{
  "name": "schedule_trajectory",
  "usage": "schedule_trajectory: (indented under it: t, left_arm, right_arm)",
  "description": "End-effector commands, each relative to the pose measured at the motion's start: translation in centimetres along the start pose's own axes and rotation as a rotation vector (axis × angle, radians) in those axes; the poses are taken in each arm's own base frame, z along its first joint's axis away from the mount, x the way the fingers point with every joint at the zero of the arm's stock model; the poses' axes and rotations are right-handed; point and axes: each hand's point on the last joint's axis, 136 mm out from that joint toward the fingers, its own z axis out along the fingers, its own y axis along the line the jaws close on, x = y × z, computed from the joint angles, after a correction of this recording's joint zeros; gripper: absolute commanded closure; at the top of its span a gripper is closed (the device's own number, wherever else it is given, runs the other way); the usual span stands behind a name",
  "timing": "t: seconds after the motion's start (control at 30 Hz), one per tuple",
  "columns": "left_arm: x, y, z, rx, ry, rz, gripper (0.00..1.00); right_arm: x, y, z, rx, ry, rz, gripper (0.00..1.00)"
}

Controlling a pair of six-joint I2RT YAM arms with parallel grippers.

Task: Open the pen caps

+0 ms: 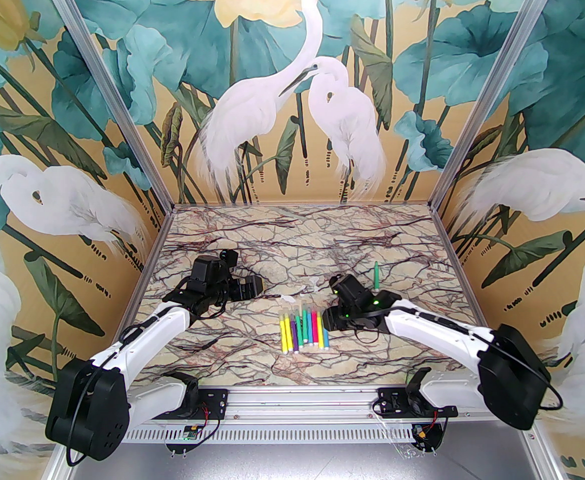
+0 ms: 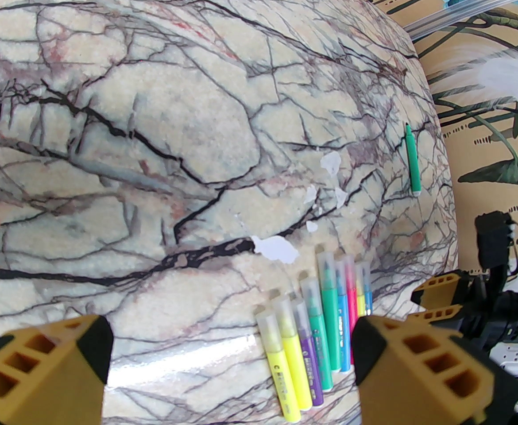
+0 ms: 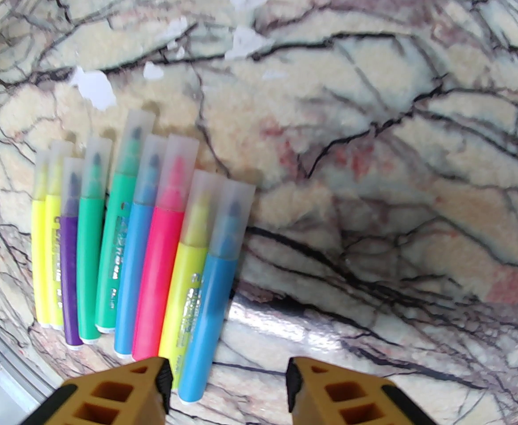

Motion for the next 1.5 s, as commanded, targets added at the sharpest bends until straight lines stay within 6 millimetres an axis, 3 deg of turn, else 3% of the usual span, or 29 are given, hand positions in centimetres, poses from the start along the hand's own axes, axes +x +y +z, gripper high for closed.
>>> schedule_trajectory:
  t: [0.0,0.5,1.47]
  left_arm:
    - [-0.3,-0.9,-0.2,0.04,-0.015,0.007,0.06]
    - [0.0,-0.5,-0.1,0.023,-0.01,0.006,0.06]
    - [-0.2,-0.2,-0.4,0.001,-0.025,-0.004,0.05]
  right_arm:
    - [-0.1,0.2,0.8,0.023,-0.003,0.016,0.5]
    - [1.2,1.0,3.7,0.081,0.063,-0.005,0.52]
    - [2.1,-1.2,5.2,0.316,0.149,-0.071,0.68]
